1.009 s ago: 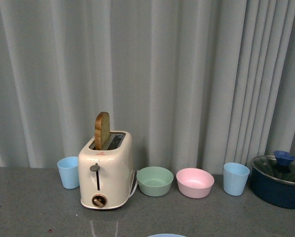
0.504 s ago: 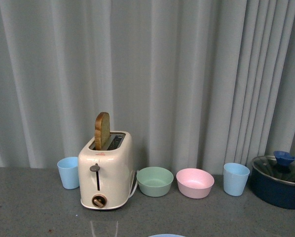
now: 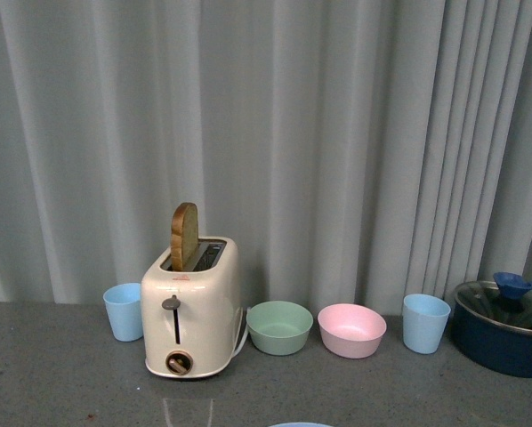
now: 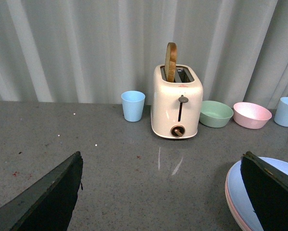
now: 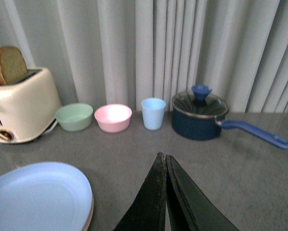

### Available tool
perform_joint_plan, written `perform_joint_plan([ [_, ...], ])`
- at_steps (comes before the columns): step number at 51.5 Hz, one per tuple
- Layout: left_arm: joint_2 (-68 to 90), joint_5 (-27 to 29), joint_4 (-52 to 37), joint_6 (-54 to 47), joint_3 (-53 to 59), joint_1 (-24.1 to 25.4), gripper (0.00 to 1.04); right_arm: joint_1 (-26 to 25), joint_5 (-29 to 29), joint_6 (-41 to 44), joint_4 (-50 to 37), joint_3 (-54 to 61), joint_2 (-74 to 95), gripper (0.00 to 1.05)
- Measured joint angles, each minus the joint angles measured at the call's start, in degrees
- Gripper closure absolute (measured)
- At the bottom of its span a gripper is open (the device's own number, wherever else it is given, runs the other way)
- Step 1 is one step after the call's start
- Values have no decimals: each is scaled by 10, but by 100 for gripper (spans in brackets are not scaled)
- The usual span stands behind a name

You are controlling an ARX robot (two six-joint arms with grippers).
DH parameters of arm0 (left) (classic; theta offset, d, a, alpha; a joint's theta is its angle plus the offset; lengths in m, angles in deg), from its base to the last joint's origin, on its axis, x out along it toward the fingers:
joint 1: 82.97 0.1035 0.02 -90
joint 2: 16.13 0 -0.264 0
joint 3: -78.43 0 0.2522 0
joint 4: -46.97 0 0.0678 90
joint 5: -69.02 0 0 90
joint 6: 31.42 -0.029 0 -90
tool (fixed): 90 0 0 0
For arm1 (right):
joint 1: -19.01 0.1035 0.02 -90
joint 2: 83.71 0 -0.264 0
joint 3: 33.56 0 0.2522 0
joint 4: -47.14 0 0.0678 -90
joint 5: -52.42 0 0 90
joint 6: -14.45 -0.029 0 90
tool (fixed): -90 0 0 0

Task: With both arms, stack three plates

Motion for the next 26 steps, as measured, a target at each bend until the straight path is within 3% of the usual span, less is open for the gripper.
perform_joint_plan([
  [4, 0, 0, 0, 0, 0, 0, 7, 0, 0, 0, 59, 0, -48, 102],
  [22, 0, 0, 0, 0, 0, 0, 7, 0, 0, 0, 64, 0, -68, 102],
  [26, 0, 0, 0, 0, 0, 0, 7, 0, 0, 1, 64, 0, -68, 86],
])
